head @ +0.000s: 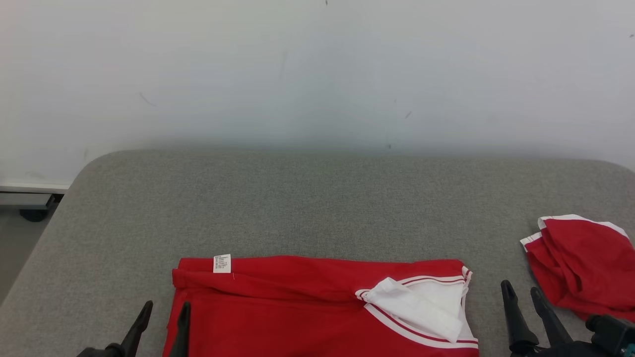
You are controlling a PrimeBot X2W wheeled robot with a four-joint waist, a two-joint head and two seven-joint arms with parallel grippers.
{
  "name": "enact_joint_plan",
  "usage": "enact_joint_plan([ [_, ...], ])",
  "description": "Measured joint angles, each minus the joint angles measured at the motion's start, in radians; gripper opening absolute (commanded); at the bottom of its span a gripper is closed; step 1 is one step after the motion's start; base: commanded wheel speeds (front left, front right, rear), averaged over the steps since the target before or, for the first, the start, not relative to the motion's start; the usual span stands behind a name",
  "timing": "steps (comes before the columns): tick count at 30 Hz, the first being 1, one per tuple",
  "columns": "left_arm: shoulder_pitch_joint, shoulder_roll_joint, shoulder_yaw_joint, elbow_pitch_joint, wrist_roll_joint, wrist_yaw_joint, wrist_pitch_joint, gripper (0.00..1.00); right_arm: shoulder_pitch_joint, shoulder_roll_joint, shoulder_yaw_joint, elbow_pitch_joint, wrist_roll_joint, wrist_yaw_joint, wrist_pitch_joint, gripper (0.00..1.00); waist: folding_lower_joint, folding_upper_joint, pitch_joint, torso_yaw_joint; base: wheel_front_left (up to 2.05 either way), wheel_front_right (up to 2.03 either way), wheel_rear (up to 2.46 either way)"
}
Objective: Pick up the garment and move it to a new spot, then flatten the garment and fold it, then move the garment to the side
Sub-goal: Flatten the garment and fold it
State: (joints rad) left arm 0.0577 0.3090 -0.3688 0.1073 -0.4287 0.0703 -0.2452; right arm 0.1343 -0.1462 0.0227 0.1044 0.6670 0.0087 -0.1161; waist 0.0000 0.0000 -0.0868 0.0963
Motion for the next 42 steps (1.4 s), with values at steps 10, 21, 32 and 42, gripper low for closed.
enact_joint_plan([
  [10,0.004,0.008,0.002,-0.058,0.0,0.006,0.037,1.0,-0.005,0.002,-0.002,0.033,0.004,0.024,-0.026,1.0,0.0,0.0,0.007,-0.005,0.0,0.0,0.0],
  [21,0.005,0.008,-0.008,-0.098,0.005,0.01,0.078,1.0,-0.044,0.002,0.025,0.102,0.006,0.01,0.021,1.0,0.0,0.0,0.013,0.009,0.0,0.0,0.0],
  [32,0.002,0.007,-0.026,-0.118,0.017,0.013,0.11,1.0,-0.174,-0.037,0.068,0.274,-0.07,-0.114,0.248,1.0,0.0,0.0001,0.03,0.034,0.0,0.0,0.0],
  [42,-0.001,0.008,-0.023,-0.117,0.016,0.01,0.13,1.0,-0.265,-0.003,0.112,0.363,-0.08,-0.124,0.406,1.0,0.0001,0.0,0.047,0.058,0.0,0.0,0.0],
])
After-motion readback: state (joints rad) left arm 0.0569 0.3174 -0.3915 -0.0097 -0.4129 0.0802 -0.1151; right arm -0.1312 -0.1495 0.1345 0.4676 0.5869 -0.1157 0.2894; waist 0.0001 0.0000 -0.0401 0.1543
